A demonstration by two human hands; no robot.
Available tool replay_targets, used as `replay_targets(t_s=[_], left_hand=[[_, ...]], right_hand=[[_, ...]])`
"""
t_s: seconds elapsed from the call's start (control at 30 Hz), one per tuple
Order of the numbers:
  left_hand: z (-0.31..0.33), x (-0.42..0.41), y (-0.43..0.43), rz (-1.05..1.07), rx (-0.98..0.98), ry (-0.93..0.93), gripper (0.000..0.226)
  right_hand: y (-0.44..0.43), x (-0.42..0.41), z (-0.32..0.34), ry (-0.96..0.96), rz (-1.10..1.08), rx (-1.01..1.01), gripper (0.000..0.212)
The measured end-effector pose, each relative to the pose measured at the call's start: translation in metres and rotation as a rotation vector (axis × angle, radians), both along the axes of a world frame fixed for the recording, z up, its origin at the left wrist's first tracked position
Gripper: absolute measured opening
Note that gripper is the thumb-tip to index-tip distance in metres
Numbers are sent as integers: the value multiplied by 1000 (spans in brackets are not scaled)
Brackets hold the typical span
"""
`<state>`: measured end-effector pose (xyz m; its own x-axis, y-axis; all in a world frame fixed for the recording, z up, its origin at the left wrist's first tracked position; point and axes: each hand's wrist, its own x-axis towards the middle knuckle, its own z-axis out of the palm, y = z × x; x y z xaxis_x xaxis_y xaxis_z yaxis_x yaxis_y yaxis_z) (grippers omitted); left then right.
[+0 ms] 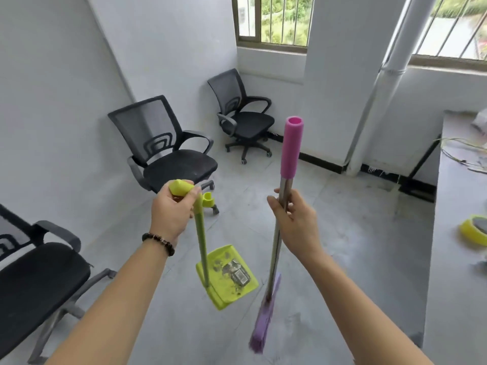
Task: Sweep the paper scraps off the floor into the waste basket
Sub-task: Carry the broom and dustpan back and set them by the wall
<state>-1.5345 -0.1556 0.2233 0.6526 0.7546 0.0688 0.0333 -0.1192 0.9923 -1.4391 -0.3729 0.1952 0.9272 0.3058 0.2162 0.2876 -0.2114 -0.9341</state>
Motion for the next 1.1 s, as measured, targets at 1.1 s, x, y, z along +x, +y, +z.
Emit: replay_targets(t_s=[1.1], left_hand=[[-29,833,215,-589,-90,126,29]], right_hand=[[194,702,-35,-120,-751,-122,28]])
